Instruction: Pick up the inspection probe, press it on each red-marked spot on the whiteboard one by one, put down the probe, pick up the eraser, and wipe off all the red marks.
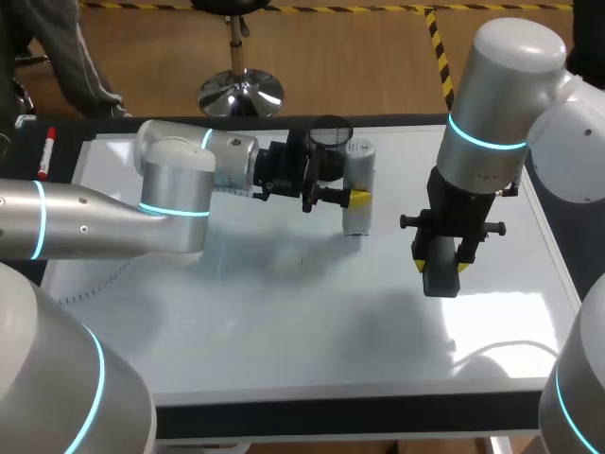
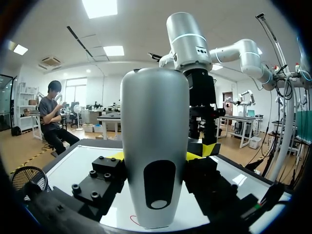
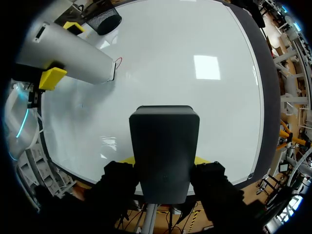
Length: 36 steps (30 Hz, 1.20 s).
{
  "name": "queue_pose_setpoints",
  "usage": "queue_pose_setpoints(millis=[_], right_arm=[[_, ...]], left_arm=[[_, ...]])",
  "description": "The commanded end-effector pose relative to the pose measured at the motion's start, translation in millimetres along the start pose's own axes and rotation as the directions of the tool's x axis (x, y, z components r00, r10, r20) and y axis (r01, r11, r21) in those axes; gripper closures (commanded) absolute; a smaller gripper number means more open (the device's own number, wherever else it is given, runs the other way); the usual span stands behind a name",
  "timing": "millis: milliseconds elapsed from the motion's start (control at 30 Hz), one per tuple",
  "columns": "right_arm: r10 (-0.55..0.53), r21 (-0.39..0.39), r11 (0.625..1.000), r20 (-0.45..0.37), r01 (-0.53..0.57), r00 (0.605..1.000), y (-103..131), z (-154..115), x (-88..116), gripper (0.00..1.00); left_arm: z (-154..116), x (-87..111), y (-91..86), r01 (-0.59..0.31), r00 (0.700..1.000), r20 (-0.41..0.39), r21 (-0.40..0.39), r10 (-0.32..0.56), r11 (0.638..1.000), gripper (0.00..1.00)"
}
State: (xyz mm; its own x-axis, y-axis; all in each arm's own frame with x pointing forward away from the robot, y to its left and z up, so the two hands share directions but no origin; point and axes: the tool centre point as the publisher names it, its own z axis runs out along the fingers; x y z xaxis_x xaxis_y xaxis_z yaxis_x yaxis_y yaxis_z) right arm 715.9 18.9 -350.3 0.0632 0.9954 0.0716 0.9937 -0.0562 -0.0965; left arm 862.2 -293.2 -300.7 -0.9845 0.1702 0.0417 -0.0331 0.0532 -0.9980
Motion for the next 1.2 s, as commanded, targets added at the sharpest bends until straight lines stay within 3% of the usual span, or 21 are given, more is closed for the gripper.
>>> queue_pose_setpoints(millis=[33, 500, 1200], right_arm=[[-0.002, -0.001, 1.0, -0.001, 0.002, 1.0, 0, -1, -1, 1.0], [-0.002, -0.001, 1.0, -0.001, 0.002, 1.0, 0, -1, -1, 1.0], [-0.002, -0.001, 1.0, -0.001, 0.002, 1.0, 0, -1, -1, 1.0]], left_arm=[[-6, 1.8, -6.9, -0.001, 1.0, 0.009, -0.008, 0.001, 1.0, 1.0], [-1, 0.9, -38.6, 0.004, 1.0, -0.023, -0.002, -0.004, 1.0, 1.0], [-41, 0.4, -50.4, 0.022, 0.999, -0.029, 0.016, -0.021, 1.0, 1.0]])
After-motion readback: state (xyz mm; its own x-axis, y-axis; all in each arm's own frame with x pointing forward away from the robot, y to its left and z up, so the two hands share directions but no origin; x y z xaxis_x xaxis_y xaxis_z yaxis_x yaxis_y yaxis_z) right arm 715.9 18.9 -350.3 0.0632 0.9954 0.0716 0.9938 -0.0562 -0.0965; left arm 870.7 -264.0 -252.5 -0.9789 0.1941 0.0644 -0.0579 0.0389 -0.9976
